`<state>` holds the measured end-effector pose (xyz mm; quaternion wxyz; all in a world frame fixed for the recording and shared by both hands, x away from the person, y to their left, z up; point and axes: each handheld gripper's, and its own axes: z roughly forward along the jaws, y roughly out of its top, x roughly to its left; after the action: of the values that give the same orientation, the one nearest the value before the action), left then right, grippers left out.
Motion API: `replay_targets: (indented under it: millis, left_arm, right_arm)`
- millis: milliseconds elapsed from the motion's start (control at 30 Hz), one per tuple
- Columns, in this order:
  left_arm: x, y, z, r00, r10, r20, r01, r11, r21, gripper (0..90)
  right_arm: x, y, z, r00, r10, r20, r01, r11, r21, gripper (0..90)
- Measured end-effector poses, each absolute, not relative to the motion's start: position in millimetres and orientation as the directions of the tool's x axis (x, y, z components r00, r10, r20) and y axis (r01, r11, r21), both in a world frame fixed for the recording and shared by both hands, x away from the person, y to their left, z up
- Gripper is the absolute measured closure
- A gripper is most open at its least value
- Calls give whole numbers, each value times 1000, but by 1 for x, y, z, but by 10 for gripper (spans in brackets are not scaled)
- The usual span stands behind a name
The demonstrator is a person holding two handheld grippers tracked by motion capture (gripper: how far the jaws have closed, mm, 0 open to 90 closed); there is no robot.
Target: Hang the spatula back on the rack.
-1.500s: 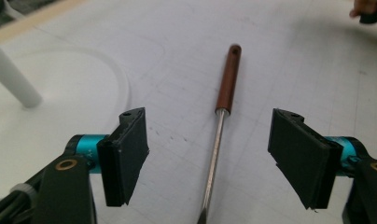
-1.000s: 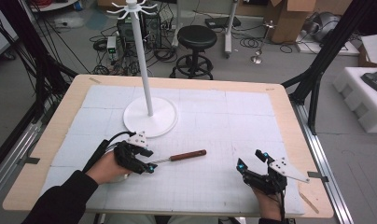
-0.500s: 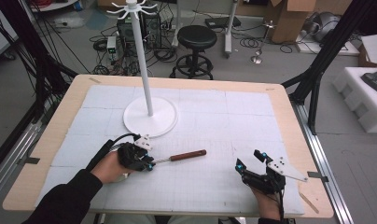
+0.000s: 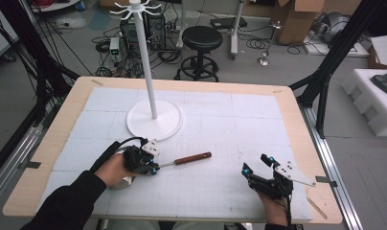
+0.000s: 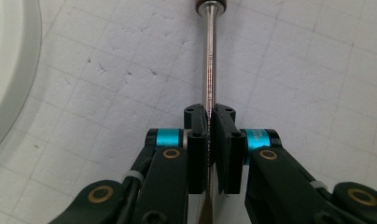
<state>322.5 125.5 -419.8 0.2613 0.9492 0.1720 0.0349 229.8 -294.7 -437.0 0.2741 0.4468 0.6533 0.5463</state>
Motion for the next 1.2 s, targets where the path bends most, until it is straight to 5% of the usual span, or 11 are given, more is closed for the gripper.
replay_targets:
  millis: [333,867,1200]
  left_arm:
    - [321,136,-417,917,389,-90,371,-746,553,841]
    - [298,173,-397,882,444,-157,401,-533,745,842]
    - [286,189,-383,871,451,-195,389,-391,834,842]
  right_arm:
    - [229,-297,-438,-442,885,144,287,-13,958,195]
    - [228,-295,-436,-441,883,159,292,-26,956,194]
    - [237,-262,-420,-563,806,183,281,-21,959,185]
